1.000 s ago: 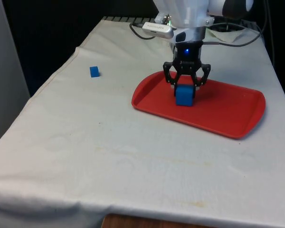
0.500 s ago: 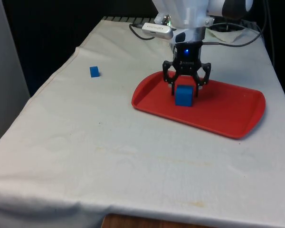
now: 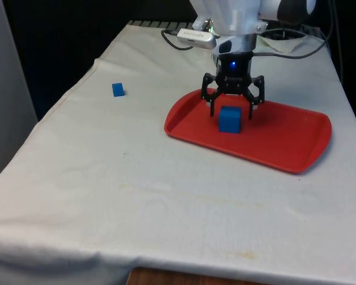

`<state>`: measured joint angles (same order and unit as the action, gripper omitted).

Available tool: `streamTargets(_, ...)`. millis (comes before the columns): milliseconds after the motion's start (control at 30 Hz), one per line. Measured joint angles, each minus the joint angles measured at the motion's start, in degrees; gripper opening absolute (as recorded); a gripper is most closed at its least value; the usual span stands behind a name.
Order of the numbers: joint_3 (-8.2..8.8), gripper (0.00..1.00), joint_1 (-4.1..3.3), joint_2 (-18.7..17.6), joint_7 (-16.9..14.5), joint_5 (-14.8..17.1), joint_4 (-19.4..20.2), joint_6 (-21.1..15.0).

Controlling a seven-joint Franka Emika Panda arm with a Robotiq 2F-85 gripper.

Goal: Pick up the largest block and place it onto the tray.

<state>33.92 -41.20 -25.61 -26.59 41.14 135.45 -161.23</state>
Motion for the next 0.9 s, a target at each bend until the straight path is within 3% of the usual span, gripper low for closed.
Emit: streamTargets(900,0.29,1.00,1.15,9.00,0.34,-3.55,0.46,1.43)
